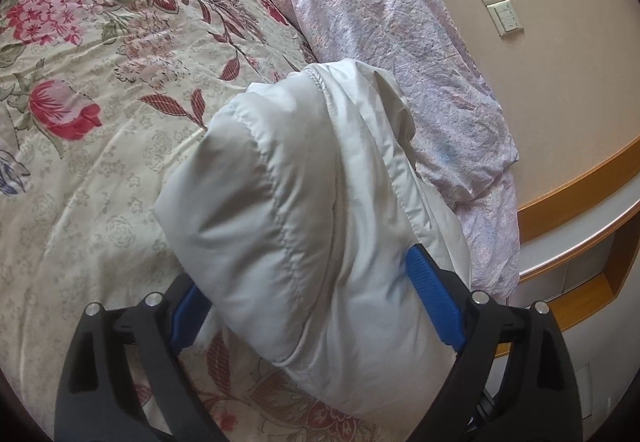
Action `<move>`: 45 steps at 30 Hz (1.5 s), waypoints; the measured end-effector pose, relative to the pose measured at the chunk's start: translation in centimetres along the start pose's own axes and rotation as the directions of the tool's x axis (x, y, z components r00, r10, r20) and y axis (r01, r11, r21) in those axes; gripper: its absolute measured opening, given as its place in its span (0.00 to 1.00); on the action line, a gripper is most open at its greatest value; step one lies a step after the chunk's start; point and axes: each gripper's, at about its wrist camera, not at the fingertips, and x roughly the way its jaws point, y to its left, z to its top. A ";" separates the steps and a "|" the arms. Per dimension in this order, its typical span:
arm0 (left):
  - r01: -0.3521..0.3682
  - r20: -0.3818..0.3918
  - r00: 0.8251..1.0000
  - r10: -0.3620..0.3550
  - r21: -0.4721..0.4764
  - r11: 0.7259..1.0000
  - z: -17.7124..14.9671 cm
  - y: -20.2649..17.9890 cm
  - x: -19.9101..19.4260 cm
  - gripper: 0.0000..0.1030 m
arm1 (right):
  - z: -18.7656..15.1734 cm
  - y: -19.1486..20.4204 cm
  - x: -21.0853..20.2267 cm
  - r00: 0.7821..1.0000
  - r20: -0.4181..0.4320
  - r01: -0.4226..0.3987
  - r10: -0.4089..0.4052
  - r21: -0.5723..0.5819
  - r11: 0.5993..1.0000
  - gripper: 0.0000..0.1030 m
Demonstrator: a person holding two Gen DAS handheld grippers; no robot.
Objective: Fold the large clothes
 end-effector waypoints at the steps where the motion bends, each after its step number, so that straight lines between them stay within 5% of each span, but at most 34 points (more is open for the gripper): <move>1: -0.005 0.006 1.000 0.005 -0.005 1.000 0.0 -0.2 0.2 0.90 | -0.1 0.0 -0.3 1.000 0.013 0.004 -0.004 0.005 1.000 0.56; 5: 0.000 0.030 1.000 0.000 -0.013 1.000 -0.3 -0.5 0.6 0.93 | 0.2 -0.2 -1.7 0.997 0.072 0.014 -0.015 0.017 1.000 0.55; 9: 0.045 0.037 0.998 -0.043 -0.050 0.998 -0.1 -0.4 0.8 0.93 | 0.3 0.2 0.8 0.999 -0.029 0.018 -0.018 -0.025 1.000 0.56; 14: 0.133 0.052 0.990 -0.128 -0.119 0.984 0.6 0.5 0.7 0.91 | -0.2 0.8 2.2 0.998 -0.058 0.030 -0.034 -0.069 0.997 0.57; 22: 0.129 0.062 0.990 -0.123 -0.094 0.987 0.6 0.1 1.2 0.87 | -0.6 0.5 2.9 0.997 -0.081 0.002 -0.009 -0.082 0.997 0.57; 25: 0.131 0.058 0.990 -0.126 -0.095 0.987 0.7 0.2 1.6 0.80 | -0.7 0.4 2.9 0.997 -0.081 -0.007 0.001 -0.080 0.997 0.57; 29: 0.208 0.037 0.978 -0.204 -0.163 0.965 1.0 1.6 2.0 0.53 | -0.7 0.3 3.0 0.997 -0.082 -0.011 0.004 -0.078 0.997 0.57; 33: 0.236 0.029 0.972 -0.234 -0.103 0.966 1.2 0.7 1.1 0.39 | -0.7 0.4 3.0 0.997 -0.081 -0.011 0.005 -0.080 0.997 0.57; 45: 0.216 0.047 0.972 -0.231 0.212 0.953 0.4 -7.0 -1.9 0.37 | -0.7 0.4 3.0 0.997 -0.083 -0.002 -0.006 -0.094 0.996 0.58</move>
